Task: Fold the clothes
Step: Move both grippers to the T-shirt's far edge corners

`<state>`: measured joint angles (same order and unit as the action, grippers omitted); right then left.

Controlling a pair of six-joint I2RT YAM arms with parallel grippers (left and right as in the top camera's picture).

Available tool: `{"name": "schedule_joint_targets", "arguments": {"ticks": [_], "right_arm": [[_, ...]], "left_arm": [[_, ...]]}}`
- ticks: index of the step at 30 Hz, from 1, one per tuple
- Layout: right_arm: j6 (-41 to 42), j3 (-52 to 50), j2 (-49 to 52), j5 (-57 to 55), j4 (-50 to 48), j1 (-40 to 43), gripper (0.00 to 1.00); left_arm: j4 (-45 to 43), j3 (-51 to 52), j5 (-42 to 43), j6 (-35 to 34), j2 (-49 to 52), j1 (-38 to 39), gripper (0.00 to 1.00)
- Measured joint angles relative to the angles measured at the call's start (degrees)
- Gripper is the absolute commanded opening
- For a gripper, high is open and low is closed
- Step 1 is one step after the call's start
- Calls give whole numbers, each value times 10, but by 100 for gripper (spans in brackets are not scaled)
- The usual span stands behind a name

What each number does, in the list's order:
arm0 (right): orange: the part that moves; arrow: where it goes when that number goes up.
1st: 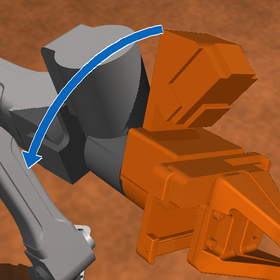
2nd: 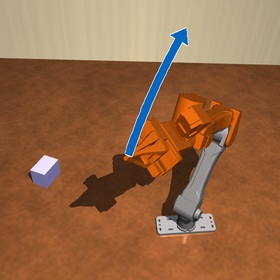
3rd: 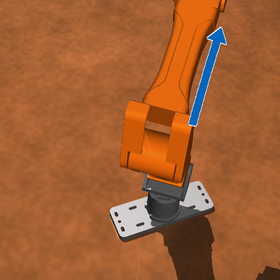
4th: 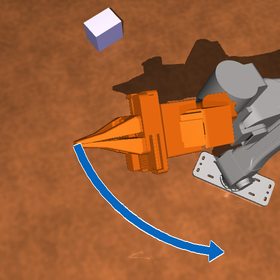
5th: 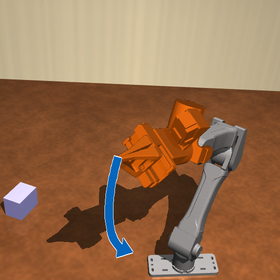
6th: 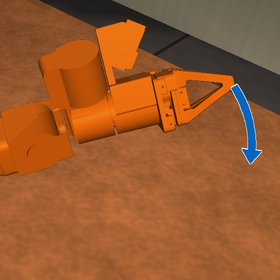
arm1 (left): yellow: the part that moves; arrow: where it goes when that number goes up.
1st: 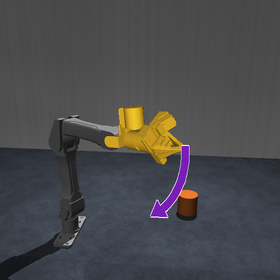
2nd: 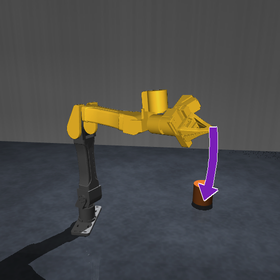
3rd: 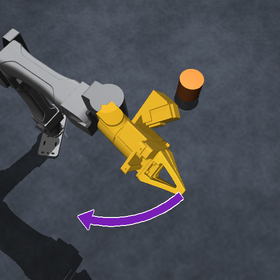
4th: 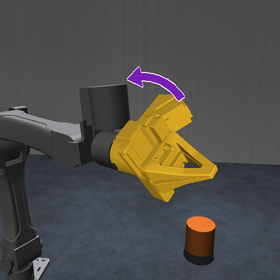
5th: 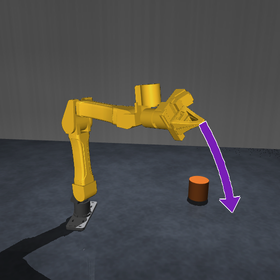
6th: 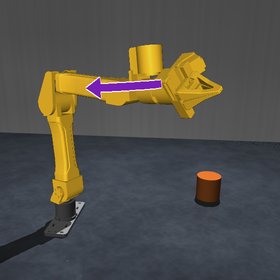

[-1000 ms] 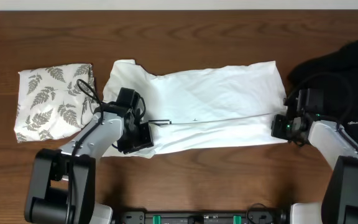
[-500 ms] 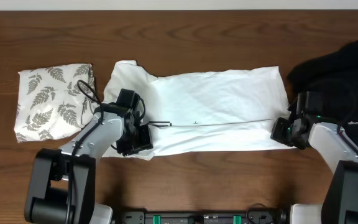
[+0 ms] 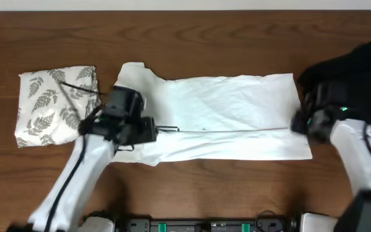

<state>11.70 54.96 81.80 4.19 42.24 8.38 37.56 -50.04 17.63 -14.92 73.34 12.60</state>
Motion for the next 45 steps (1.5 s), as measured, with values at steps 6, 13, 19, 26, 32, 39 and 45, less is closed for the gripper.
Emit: {"name": "schedule_joint_targets", "arguments": {"ticks": [6, 13, 19, 26, 32, 39, 45], "right_arm": [[-29, 104, -51, -1, -23, 0, 53], [-78, 143, 63, 19, -1, 0, 63], [-108, 290, 218, 29, 84, 0, 68], [-126, 405, 309, 59, 107, 0, 68], [-129, 410, 369, 70, 101, 0, 68], [-133, 410, 383, 74, 76, 0, 68], [-133, 410, 383, 74, 76, -8, 68]], "left_arm": [[-86, -4, -41, 9, -59, 0, 51], [-134, -51, -58, 15, 22, -46, 57], [-33, -264, -15, 29, 191, -118, 58], [41, -450, 9, 63, 354, -140, 58], [28, -471, 60, 79, 446, -162, 59], [-14, -471, 76, 93, 477, -166, 59], [-46, -471, 57, 97, 482, -166, 59]]}}
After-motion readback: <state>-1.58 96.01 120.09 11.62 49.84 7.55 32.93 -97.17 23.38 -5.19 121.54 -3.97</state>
